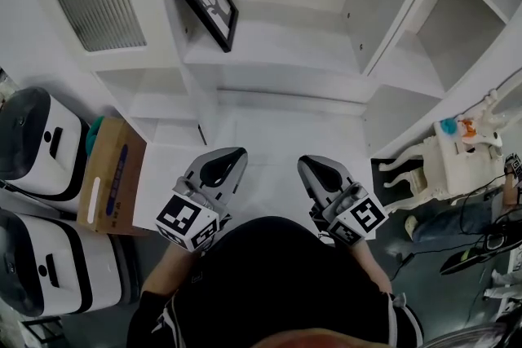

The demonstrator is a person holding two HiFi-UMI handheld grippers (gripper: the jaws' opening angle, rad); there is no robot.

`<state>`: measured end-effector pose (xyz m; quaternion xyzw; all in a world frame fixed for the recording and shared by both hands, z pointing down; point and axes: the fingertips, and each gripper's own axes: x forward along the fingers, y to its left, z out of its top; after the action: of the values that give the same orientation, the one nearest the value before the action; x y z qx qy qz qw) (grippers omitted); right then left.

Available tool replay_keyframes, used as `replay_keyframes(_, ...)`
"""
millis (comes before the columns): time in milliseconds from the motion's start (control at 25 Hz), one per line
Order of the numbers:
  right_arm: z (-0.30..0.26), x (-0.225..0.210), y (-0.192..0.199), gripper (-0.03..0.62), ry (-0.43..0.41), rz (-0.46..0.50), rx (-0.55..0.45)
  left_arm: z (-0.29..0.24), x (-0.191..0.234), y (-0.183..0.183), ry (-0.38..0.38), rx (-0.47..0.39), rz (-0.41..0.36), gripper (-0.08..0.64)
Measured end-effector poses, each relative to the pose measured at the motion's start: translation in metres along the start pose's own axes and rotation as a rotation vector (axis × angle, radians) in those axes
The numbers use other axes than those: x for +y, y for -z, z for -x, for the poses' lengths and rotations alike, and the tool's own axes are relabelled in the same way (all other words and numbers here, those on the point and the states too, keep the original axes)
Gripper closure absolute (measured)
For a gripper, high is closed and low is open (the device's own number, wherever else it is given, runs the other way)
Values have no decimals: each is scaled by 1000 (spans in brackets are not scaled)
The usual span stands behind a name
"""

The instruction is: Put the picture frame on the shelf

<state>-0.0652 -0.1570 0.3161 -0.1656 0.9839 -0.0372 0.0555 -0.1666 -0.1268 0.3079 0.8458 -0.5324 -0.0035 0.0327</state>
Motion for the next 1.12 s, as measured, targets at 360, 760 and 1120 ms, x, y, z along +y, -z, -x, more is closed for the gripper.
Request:
replay_keyframes(360,-8,1,1,574,-58,8,21,1,4,5,-26,1,23,552)
replay_keyframes(760,-3,-3,9,574,-57,-20,41,0,-1,2,-36,-10,31,552)
replay_keyframes(1120,2,-7,10,574,-49,-30,43,1,-4,2,-40,-8,32,552)
